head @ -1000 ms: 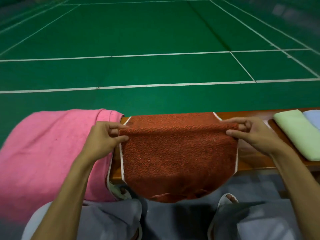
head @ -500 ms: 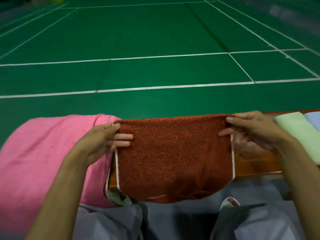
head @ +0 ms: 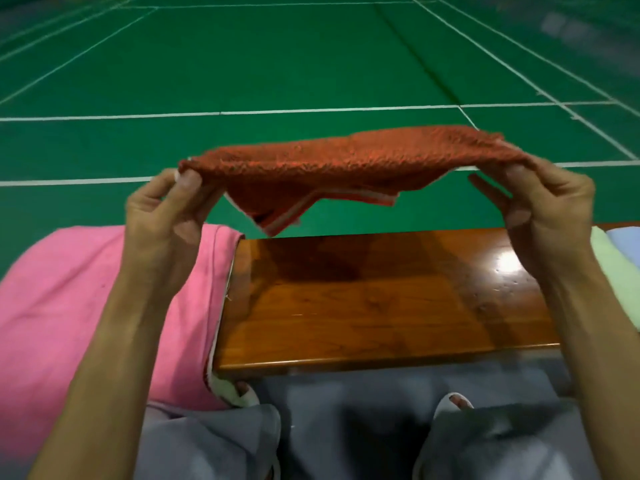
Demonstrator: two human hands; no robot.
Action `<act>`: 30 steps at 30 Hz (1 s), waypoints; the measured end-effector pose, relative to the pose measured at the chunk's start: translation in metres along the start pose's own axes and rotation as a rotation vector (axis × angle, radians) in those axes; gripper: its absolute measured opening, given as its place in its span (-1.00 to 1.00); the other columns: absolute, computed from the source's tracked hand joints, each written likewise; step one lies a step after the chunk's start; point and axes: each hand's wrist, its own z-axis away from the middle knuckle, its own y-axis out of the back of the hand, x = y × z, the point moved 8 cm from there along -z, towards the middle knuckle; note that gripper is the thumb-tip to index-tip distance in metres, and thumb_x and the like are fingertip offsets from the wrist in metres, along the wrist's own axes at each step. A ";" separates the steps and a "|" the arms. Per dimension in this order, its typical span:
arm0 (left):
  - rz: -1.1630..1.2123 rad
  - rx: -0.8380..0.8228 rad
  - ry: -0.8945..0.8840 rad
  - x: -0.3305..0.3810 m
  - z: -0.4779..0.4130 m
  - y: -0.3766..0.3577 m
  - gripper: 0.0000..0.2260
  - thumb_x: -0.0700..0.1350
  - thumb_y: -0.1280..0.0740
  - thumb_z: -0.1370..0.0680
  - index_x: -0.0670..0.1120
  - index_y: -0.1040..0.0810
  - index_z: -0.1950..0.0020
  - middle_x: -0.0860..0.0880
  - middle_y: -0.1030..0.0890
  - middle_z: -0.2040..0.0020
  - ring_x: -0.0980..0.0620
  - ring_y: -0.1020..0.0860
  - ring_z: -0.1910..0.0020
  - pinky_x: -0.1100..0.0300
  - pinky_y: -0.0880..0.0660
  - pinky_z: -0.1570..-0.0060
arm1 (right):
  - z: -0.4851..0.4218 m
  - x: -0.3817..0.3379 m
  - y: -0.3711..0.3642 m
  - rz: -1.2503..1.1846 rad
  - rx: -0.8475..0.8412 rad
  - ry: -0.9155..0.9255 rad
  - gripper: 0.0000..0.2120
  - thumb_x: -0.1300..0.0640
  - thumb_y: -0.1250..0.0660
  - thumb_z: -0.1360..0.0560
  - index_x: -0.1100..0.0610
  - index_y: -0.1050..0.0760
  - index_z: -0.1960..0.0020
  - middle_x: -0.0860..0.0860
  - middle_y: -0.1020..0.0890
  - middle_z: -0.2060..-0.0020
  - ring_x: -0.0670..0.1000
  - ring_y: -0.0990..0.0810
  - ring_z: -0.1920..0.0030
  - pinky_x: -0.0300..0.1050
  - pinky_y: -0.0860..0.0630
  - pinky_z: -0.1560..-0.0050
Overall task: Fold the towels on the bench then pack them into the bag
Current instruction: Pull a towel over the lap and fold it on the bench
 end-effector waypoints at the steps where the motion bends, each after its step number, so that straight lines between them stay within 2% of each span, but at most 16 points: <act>1: -0.033 -0.018 0.058 -0.007 0.007 0.006 -0.82 0.05 -0.60 -0.39 -0.02 -0.71 0.17 0.04 -0.73 0.06 0.07 -0.67 -0.04 0.09 -0.54 -0.26 | 0.006 0.002 0.002 0.040 -0.072 -0.045 -0.76 0.03 -0.52 -0.46 0.13 -0.73 -0.06 0.10 -0.75 0.00 0.19 -0.70 -0.10 0.12 -0.60 -0.22; 3: -0.168 -0.088 0.222 -0.023 0.022 0.020 -0.68 0.13 -0.67 -0.26 -0.07 -0.69 0.28 0.00 -0.71 0.19 0.07 -0.67 0.13 0.16 -0.61 -0.05 | 0.020 0.011 0.005 0.163 -0.254 -0.187 -0.72 -0.03 -0.57 -0.37 0.15 -0.75 0.05 0.19 -0.75 0.16 0.21 -0.73 0.14 -0.02 -0.67 0.02; 5: -0.409 -0.307 0.460 -0.045 0.042 0.027 -0.61 0.16 -0.68 -0.24 -0.14 -0.73 0.27 -0.12 -0.72 0.21 0.00 -0.67 0.19 0.14 -0.62 0.06 | 0.035 0.024 0.013 0.354 -0.411 -0.309 -0.88 0.15 -0.48 -0.40 0.19 -0.75 0.21 0.28 -0.70 0.30 0.20 -0.66 0.30 -0.16 -0.61 0.24; 6: -0.523 -0.472 0.600 -0.059 0.056 0.028 -0.64 0.11 -0.66 -0.30 -0.17 -0.75 0.22 -0.18 -0.73 0.18 -0.06 -0.67 0.18 0.09 -0.60 0.05 | 0.043 0.033 0.016 0.438 -0.497 -0.392 -0.87 0.24 -0.44 -0.41 0.21 -0.74 0.26 0.30 -0.69 0.32 0.17 -0.64 0.33 -0.21 -0.57 0.29; 8: -0.654 -0.770 0.836 -0.082 0.085 0.028 -0.78 -0.04 -0.59 -0.44 -0.19 -0.77 0.09 -0.25 -0.74 0.10 -0.19 -0.67 0.10 -0.02 -0.55 0.04 | 0.069 0.057 0.016 0.556 -0.726 -0.656 -0.85 0.23 -0.43 -0.44 0.23 -0.73 0.26 0.29 -0.70 0.28 0.12 -0.68 0.31 -0.21 -0.58 0.28; 9: -0.692 -0.838 0.935 -0.091 0.096 0.029 -0.82 -0.09 -0.57 -0.48 -0.20 -0.77 0.05 -0.26 -0.73 0.07 -0.24 -0.68 0.06 0.00 -0.55 0.06 | 0.084 0.068 0.015 0.607 -0.848 -0.798 -0.85 0.17 -0.45 -0.45 0.21 -0.73 0.23 0.28 -0.72 0.25 0.13 -0.71 0.28 -0.17 -0.61 0.25; 12: -0.778 -0.905 1.223 -0.110 0.117 0.033 -0.86 -0.12 -0.54 -0.52 -0.18 -0.75 0.02 -0.24 -0.74 0.05 -0.22 -0.73 0.04 0.19 -0.60 0.17 | 0.117 0.088 0.014 0.727 -1.113 -1.097 -0.89 0.06 -0.46 -0.51 0.05 -0.74 0.13 0.23 -0.74 0.15 0.14 -0.75 0.18 -0.14 -0.62 0.20; 15: -0.850 -1.028 1.338 -0.114 0.127 0.030 -0.87 -0.04 -0.53 -0.53 -0.09 -0.75 0.01 -0.21 -0.74 0.08 -0.07 -0.74 0.17 0.28 -0.51 0.31 | 0.130 0.095 0.016 0.760 -1.238 -1.233 -0.89 0.06 -0.45 -0.56 -0.02 -0.73 -0.05 0.19 -0.75 0.14 0.06 -0.75 0.24 -0.20 -0.63 0.25; 17: -0.903 -0.996 1.302 -0.114 0.121 0.030 -0.72 0.08 -0.55 -0.49 -0.10 -0.75 -0.03 -0.17 -0.74 0.19 0.00 -0.71 0.32 0.29 -0.45 0.40 | 0.131 0.092 0.015 0.757 -1.285 -1.254 -0.76 -0.02 -0.47 -0.53 -0.01 -0.70 -0.17 0.18 -0.75 0.18 0.02 -0.73 0.30 -0.21 -0.61 0.31; 18: -0.923 -0.905 1.223 -0.116 0.112 0.031 -0.67 0.14 -0.55 -0.47 -0.10 -0.76 0.00 -0.13 -0.71 0.30 0.05 -0.65 0.44 0.29 -0.41 0.44 | 0.126 0.092 0.014 0.760 -1.250 -1.227 -0.70 -0.05 -0.47 -0.50 0.02 -0.69 -0.19 0.19 -0.74 0.20 0.01 -0.72 0.35 -0.22 -0.59 0.35; 21: -1.024 -0.455 0.697 -0.115 0.062 0.030 -0.66 0.19 -0.51 -0.49 -0.08 -0.76 0.19 0.00 -0.58 0.48 0.13 -0.42 0.55 0.23 -0.36 0.41 | 0.093 0.104 -0.001 0.742 -0.876 -0.901 -0.73 -0.05 -0.46 -0.49 0.13 -0.73 -0.01 0.20 -0.72 0.30 0.00 -0.58 0.50 -0.21 -0.49 0.46; 23: -1.196 -0.200 0.305 -0.105 0.043 0.020 -0.74 0.16 -0.46 -0.54 -0.02 -0.75 0.09 0.05 -0.68 0.29 0.18 -0.55 0.35 0.18 -0.48 0.22 | 0.067 0.112 -0.009 0.836 -0.513 -0.555 -0.74 -0.10 -0.45 -0.53 0.10 -0.73 0.04 0.08 -0.74 0.27 -0.02 -0.60 0.41 -0.09 -0.58 0.29; 25: -1.372 -0.228 0.049 -0.113 0.047 -0.014 -0.62 0.19 -0.33 -0.60 -0.01 -0.65 -0.28 0.00 -0.70 -0.15 0.06 -0.61 -0.12 0.13 -0.47 -0.18 | 0.063 0.116 -0.039 1.105 -0.390 -0.198 -0.58 -0.25 -0.29 -0.56 0.00 -0.65 -0.23 0.00 -0.73 -0.08 0.00 -0.68 -0.03 0.07 -0.60 -0.14; 27: -1.463 -0.387 0.033 -0.142 0.063 -0.045 -0.41 0.28 -0.12 -0.63 0.01 -0.36 -0.58 -0.03 -0.40 -0.55 -0.08 -0.30 -0.56 0.02 -0.21 -0.52 | 0.083 0.138 -0.080 1.228 -0.546 -0.074 -0.37 -0.31 -0.06 -0.57 -0.05 -0.34 -0.56 0.06 -0.42 -0.51 0.08 -0.36 -0.50 0.13 -0.29 -0.52; 29: -1.565 -0.486 0.110 -0.174 0.078 -0.055 -0.35 0.32 0.07 -0.64 0.09 -0.06 -0.69 0.02 -0.03 -0.68 -0.04 0.07 -0.67 -0.08 0.03 -0.62 | 0.107 0.162 -0.108 1.336 -0.719 -0.071 -0.35 -0.30 0.09 -0.60 -0.15 0.01 -0.66 0.01 -0.01 -0.66 0.09 0.06 -0.65 0.23 0.05 -0.60; 30: -1.612 -0.506 0.138 -0.186 0.085 -0.055 -0.34 0.33 0.13 -0.63 0.10 0.02 -0.69 0.03 0.07 -0.69 -0.02 0.16 -0.67 -0.12 0.07 -0.62 | 0.117 0.174 -0.113 1.393 -0.774 -0.073 -0.36 -0.30 0.14 -0.62 -0.18 0.12 -0.66 -0.02 0.11 -0.67 0.09 0.19 -0.65 0.28 0.14 -0.60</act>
